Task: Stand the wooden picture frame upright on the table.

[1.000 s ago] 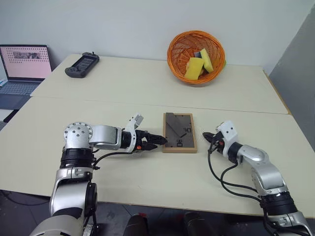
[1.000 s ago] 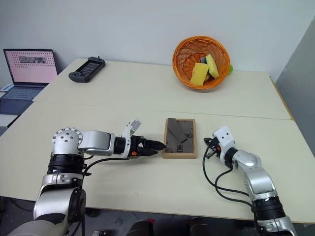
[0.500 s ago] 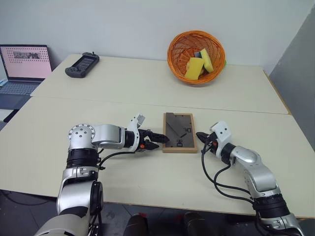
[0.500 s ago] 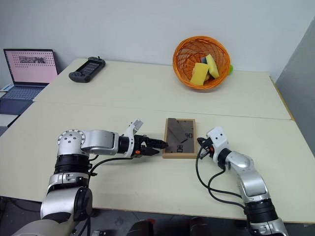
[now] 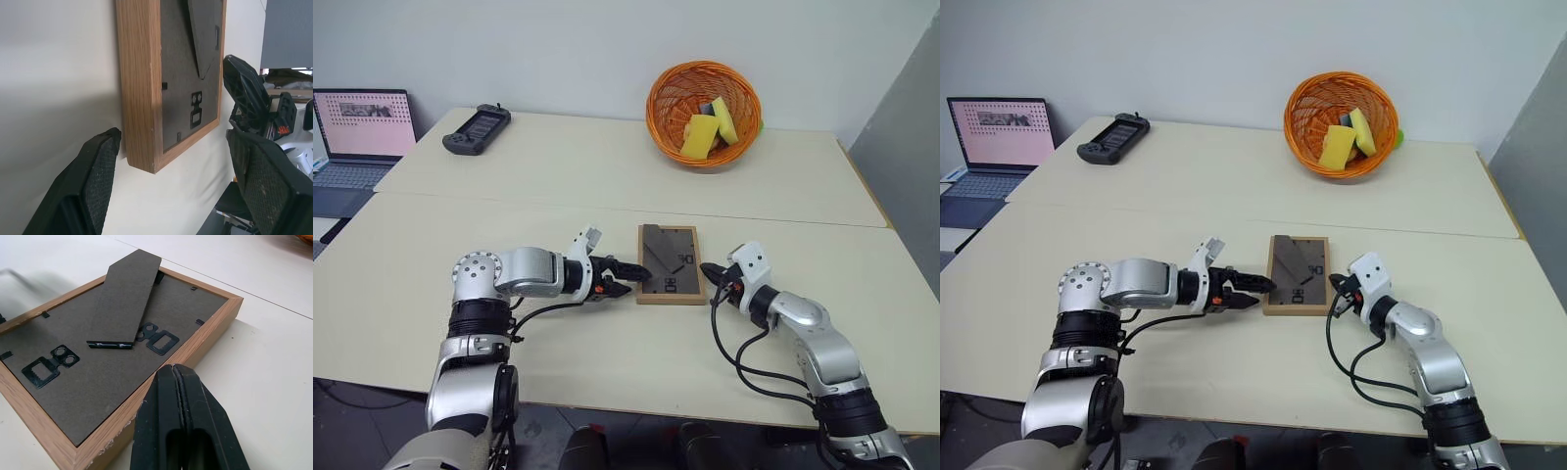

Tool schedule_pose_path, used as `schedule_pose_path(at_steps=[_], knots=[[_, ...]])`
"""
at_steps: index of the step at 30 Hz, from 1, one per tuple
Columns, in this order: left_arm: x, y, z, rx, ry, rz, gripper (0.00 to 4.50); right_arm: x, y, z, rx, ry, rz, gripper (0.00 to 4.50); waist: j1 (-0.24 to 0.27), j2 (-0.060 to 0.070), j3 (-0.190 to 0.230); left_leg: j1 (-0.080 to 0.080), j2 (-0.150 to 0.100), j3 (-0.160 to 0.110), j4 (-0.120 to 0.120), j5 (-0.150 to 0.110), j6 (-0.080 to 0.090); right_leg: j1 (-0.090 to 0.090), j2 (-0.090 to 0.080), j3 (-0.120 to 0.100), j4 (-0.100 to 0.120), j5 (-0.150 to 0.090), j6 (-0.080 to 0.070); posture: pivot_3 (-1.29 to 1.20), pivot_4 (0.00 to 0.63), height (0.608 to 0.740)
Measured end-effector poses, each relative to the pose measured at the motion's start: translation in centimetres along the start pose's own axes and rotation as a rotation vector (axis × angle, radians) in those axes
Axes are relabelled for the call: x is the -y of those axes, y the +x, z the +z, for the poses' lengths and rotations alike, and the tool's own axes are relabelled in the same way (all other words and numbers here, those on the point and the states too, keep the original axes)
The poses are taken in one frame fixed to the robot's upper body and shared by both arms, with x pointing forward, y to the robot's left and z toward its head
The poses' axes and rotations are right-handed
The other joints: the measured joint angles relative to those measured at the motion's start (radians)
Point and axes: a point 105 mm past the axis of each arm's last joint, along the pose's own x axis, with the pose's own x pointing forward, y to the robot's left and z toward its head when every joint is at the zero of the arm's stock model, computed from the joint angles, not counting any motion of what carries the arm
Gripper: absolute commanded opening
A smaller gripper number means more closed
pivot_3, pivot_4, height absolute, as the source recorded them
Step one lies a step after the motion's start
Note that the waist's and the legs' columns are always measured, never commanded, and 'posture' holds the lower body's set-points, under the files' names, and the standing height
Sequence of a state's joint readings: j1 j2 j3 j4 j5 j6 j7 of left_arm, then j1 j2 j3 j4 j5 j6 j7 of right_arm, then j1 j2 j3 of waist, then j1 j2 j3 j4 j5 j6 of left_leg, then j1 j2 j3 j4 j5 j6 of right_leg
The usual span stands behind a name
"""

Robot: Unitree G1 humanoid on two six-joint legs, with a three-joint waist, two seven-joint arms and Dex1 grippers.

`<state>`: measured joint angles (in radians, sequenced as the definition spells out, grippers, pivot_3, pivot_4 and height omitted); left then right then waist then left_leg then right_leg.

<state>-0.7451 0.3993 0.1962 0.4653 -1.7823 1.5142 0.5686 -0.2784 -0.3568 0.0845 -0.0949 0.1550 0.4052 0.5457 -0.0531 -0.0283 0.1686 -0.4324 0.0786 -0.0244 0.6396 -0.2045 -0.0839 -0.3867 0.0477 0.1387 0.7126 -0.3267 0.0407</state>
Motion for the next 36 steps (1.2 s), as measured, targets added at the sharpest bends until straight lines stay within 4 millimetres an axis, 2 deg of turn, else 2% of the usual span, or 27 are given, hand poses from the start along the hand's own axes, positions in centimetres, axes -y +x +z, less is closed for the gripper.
schedule_pose_path(at_steps=[4,8,13,23,32,36], knots=[[0.0,-0.1,-0.1,0.008,-0.014,0.01,3.69,1.0,-0.5,-1.4,-0.061,-0.018,-0.019,0.0,0.002,0.0,0.0,0.0,0.0,0.0,0.0,0.0,0.0,0.0,0.0,0.0,0.0,0.0,0.0,0.0,0.15,0.74],[0.0,-0.1,-0.2,0.01,-0.023,0.023,3.69,0.6,-0.6,-2.3,-0.08,0.003,-0.007,0.0,0.002,0.0,0.0,0.0,0.0,0.001,0.0,0.0,0.0,0.0,0.0,0.001,0.0,0.0,0.0,0.0,0.15,0.74],[0.1,0.1,-0.3,0.014,-0.023,0.028,3.69,-0.9,0.3,-2.1,-0.058,0.036,0.023,0.0,0.002,0.0,0.0,0.0,0.0,0.001,0.0,0.0,0.0,0.0,0.0,0.001,-0.001,0.0,0.0,0.0,0.15,0.74],[-0.3,-0.3,-0.2,0.024,-0.021,0.049,3.69,-1.6,0.7,-0.5,-0.015,0.05,0.009,0.0,0.002,0.0,0.0,0.0,0.0,0.001,0.0,0.0,-0.001,-0.001,0.0,0.001,-0.001,-0.002,0.001,0.0,0.15,0.74],[-0.4,-0.3,-0.2,0.028,-0.028,0.05,3.69,-1.7,0.7,-0.7,-0.027,0.065,0.009,0.0,0.002,0.0,0.0,0.0,0.0,0.001,-0.001,0.0,-0.001,-0.001,0.0,0.002,-0.001,-0.002,0.001,0.0,0.15,0.74],[-0.5,-0.3,-0.3,0.03,-0.038,0.042,3.69,-1.8,0.7,-1.5,-0.047,0.075,0.013,0.0,0.002,0.0,0.0,0.0,0.0,0.001,-0.001,0.0,0.0,-0.001,0.0,0.002,-0.001,-0.003,0.001,0.0,0.15,0.74]])
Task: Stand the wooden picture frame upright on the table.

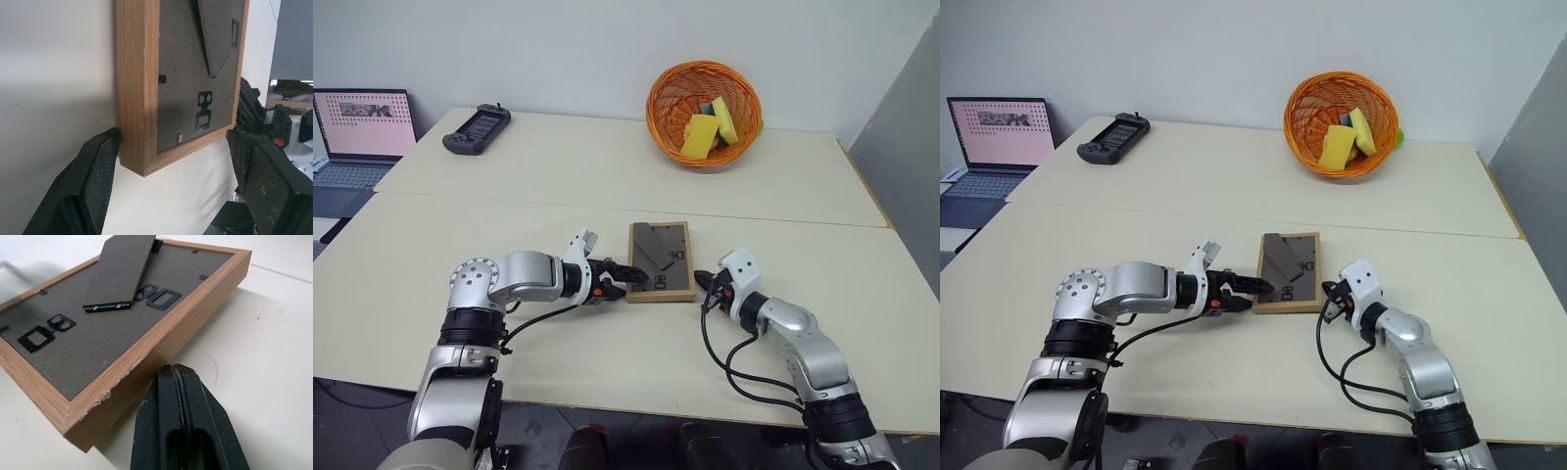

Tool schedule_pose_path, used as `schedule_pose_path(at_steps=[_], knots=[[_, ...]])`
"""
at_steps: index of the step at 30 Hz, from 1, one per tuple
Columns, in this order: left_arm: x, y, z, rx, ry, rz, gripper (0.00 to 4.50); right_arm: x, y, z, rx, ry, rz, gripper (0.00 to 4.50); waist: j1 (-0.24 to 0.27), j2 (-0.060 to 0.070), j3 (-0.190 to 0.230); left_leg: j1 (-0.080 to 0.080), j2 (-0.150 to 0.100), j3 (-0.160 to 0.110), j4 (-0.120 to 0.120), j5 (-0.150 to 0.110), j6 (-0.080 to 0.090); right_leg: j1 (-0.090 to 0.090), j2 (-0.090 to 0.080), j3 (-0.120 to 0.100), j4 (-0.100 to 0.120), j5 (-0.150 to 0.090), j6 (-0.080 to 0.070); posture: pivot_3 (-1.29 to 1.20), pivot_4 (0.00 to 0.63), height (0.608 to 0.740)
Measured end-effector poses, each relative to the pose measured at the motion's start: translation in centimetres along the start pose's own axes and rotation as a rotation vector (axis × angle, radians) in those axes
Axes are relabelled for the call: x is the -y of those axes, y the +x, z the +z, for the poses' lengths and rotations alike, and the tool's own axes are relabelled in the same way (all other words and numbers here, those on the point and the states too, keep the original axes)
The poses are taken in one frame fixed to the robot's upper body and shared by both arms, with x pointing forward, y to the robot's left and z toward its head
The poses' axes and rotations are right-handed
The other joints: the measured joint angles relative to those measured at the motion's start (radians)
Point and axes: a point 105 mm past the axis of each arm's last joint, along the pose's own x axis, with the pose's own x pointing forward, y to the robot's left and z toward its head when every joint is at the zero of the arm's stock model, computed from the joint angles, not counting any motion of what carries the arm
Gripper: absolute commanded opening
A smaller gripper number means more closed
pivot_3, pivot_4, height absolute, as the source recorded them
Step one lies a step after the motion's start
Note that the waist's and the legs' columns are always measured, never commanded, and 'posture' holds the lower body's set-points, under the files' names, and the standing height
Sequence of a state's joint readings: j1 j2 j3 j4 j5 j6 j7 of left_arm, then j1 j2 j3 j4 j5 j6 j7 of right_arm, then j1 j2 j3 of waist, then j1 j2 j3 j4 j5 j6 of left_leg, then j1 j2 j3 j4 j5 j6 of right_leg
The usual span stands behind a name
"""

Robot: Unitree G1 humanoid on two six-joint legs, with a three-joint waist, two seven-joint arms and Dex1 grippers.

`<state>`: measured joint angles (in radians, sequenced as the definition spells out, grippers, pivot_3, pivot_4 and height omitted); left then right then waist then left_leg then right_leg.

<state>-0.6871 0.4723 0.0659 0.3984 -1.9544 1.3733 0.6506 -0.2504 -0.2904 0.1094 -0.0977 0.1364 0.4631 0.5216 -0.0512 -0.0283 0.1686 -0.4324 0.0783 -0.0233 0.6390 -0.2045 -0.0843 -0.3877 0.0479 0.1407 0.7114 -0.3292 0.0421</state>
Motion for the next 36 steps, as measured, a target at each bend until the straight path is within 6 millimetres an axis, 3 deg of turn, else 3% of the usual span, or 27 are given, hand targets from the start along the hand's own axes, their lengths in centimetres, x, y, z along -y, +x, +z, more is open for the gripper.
schedule_pose_path(at_steps=[17,24,36], knots=[[-0.8,-0.4,0.2,-0.007,-0.015,0.032,3.69,-0.6,0.7,-0.5,0.007,-0.017,0.018,0.0,-0.006,0.0,0.0,0.001,0.0,0.0,-0.001,0.0,0.0,0.0,0.001,0.001,0.0,-0.001,0.001,0.0,0.15,0.74],[-1.6,-1.8,1.6,0.003,-0.017,0.099,3.69,1.1,-0.3,-0.4,0.001,-0.029,-0.022,0.0,-0.006,0.0,0.0,0.001,0.0,0.0,-0.003,0.0,0.0,-0.001,0.001,0.001,0.0,-0.001,0.002,0.0,0.15,0.74],[-1.3,-1.2,1.6,-0.03,0.023,0.118,3.69,-0.3,0.3,-0.3,0.03,0.01,-0.013,0.0,0.001,0.0,0.0,0.001,-0.001,0.0,-0.004,0.0,0.0,-0.001,0.0,0.001,-0.002,-0.001,0.002,0.0,0.15,0.74]])
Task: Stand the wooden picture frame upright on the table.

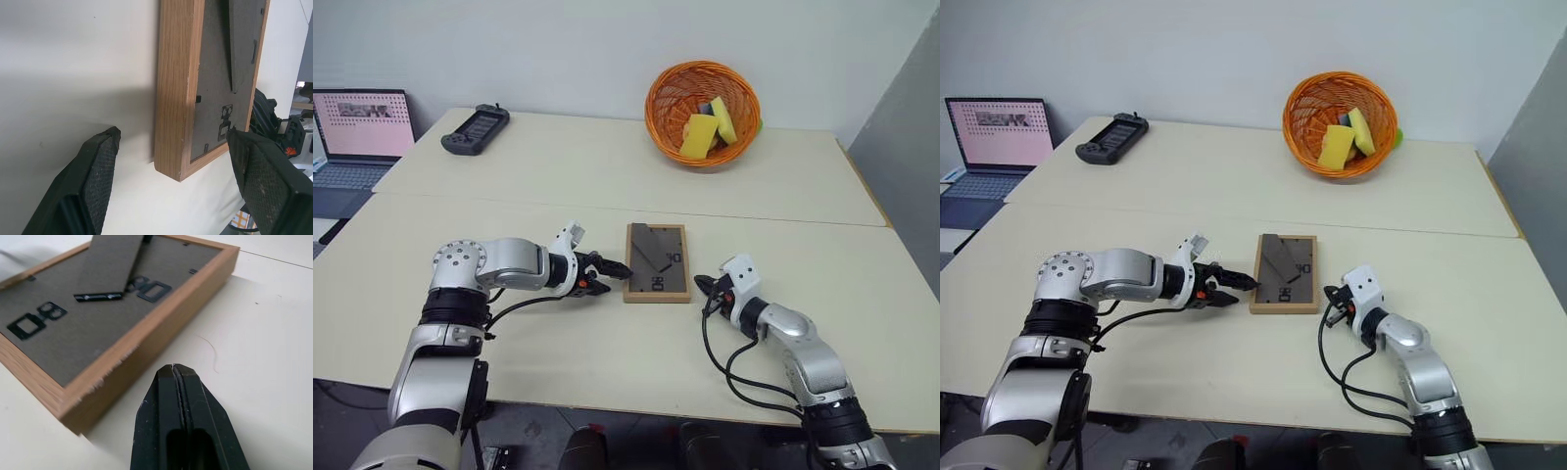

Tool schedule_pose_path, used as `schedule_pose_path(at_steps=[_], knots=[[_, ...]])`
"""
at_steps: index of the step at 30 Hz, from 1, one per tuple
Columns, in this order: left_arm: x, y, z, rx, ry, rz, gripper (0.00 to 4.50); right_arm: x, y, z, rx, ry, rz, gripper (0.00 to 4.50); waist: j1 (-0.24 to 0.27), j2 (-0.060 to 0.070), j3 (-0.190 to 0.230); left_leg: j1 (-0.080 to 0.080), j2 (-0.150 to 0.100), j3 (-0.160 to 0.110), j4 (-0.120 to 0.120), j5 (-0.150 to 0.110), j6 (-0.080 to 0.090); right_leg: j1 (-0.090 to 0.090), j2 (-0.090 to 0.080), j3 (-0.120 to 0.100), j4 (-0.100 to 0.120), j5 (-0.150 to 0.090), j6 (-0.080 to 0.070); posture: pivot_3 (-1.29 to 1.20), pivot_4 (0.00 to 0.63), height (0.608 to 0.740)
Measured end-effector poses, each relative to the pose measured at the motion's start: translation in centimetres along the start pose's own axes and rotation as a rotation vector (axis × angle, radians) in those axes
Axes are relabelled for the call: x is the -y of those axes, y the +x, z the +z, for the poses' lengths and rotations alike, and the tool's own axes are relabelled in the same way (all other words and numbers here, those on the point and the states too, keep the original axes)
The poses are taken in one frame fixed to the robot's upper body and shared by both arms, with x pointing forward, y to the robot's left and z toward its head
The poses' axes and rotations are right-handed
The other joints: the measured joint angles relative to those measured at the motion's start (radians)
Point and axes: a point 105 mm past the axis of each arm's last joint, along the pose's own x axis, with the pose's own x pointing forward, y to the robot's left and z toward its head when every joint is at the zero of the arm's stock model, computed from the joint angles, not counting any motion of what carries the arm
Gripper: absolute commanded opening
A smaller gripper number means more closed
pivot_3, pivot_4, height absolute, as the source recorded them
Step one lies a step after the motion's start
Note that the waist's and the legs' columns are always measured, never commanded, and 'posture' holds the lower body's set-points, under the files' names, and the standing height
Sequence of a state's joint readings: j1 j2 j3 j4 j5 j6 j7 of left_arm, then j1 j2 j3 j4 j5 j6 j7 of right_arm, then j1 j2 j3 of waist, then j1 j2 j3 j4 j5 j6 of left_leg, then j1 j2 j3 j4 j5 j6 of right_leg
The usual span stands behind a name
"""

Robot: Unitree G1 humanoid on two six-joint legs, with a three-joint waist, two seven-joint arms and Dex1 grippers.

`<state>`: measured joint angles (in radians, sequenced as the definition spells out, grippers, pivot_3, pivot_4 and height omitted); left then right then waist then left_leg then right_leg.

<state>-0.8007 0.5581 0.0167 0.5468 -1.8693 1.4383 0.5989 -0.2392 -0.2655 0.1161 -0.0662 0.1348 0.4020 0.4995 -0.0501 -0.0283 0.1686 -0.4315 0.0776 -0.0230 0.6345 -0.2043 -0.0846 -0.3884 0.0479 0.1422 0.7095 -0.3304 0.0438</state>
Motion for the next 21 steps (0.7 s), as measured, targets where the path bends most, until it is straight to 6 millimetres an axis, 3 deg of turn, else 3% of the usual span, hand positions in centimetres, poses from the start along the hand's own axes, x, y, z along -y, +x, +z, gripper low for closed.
schedule_pose_path(at_steps=[15,21], knots=[[1.2,1.3,0.1,-0.038,0.037,-0.011,3.69,-1.0,0.7,0.5,0.019,0.024,-0.011,0.0,0.017,0.0,0.0,0.0,0.0,0.0,-0.003,0.0,-0.001,0.001,0.0,0.0,-0.004,0.0,0.0,0.0,0.15,0.74],[1.1,1.3,0.2,-0.041,0.032,-0.013,3.69,-2.4,1.9,2.0,0.07,0.095,-0.023,0.0,0.017,0.0,0.0,0.0,0.0,0.0,-0.004,0.001,-0.002,0.0,0.0,0.0,-0.005,0.0,0.0,0.0,0.15,0.74]])
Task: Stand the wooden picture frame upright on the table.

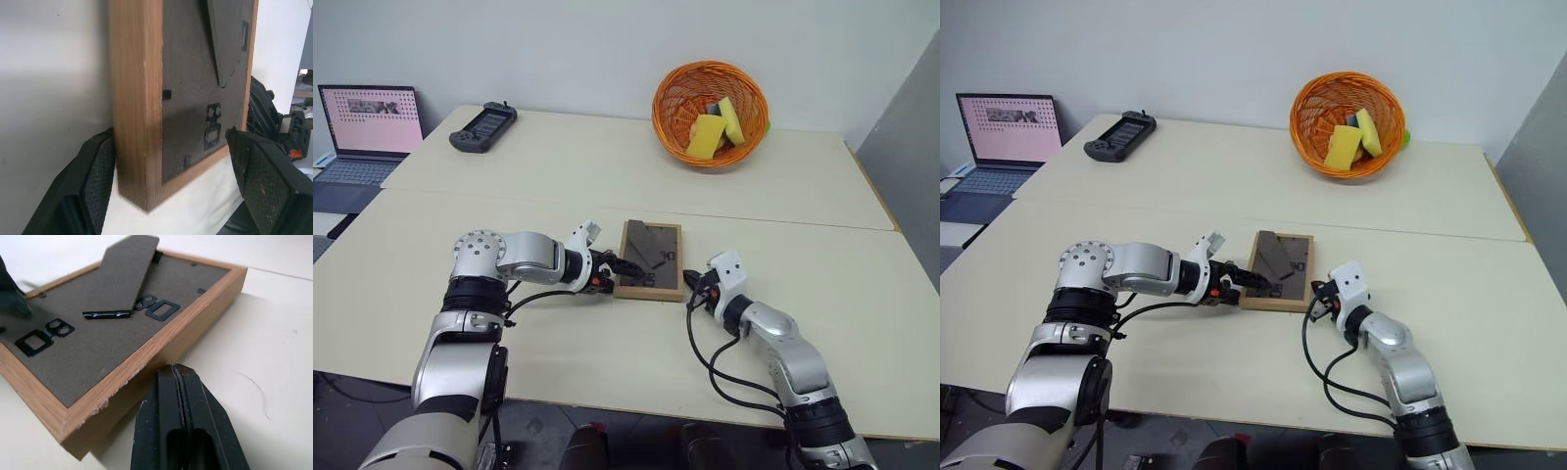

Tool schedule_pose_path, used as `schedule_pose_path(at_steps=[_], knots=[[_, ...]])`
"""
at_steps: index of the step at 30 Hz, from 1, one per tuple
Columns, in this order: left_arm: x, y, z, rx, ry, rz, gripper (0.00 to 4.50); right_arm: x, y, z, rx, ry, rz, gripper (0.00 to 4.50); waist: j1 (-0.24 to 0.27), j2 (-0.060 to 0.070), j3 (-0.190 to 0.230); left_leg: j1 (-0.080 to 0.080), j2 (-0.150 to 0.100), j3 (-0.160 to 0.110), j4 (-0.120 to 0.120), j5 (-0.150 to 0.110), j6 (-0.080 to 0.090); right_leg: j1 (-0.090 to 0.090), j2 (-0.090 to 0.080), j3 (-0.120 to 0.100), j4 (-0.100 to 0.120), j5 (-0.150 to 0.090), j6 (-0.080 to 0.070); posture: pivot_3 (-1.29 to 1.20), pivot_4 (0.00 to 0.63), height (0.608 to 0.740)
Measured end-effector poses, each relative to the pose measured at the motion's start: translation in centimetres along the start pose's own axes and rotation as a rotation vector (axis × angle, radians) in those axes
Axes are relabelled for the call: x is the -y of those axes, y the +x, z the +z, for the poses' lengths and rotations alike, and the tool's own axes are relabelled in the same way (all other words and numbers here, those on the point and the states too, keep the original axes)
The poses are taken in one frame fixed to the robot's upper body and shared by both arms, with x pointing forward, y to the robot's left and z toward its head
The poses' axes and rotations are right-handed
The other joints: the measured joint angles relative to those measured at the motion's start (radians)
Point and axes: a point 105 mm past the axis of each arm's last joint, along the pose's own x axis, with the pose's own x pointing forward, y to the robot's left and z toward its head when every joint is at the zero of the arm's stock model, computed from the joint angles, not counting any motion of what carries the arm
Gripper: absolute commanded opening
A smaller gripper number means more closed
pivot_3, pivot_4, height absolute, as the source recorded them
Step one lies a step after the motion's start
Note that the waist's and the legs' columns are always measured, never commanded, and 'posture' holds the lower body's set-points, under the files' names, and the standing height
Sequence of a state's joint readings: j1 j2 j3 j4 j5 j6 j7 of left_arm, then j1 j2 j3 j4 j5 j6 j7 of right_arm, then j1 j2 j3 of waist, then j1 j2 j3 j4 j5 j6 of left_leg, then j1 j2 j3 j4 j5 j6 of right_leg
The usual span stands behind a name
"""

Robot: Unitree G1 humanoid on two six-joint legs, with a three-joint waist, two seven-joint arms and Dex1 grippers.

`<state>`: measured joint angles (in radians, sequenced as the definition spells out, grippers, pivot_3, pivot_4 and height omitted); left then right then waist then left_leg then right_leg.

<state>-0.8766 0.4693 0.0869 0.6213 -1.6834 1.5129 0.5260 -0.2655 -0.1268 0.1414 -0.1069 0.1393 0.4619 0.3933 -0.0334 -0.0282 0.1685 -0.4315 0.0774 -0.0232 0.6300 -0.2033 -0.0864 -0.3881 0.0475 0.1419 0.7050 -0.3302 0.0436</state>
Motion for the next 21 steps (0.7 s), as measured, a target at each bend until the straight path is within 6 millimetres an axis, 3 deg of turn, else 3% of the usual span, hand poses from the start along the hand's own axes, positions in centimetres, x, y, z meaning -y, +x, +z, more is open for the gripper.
schedule_pose_path(at_steps=[21], knots=[[-0.2,-0.2,0.5,0.011,-0.025,-0.027,3.69,0.2,-0.5,-1.1,-0.051,0.007,0.008,0.0,0.0,0.0,0.0,0.0,0.0,0.0,-0.001,0.0,0.0,0.0,0.0,0.0,-0.001,0.0,0.0,0.0,0.15,0.74]])
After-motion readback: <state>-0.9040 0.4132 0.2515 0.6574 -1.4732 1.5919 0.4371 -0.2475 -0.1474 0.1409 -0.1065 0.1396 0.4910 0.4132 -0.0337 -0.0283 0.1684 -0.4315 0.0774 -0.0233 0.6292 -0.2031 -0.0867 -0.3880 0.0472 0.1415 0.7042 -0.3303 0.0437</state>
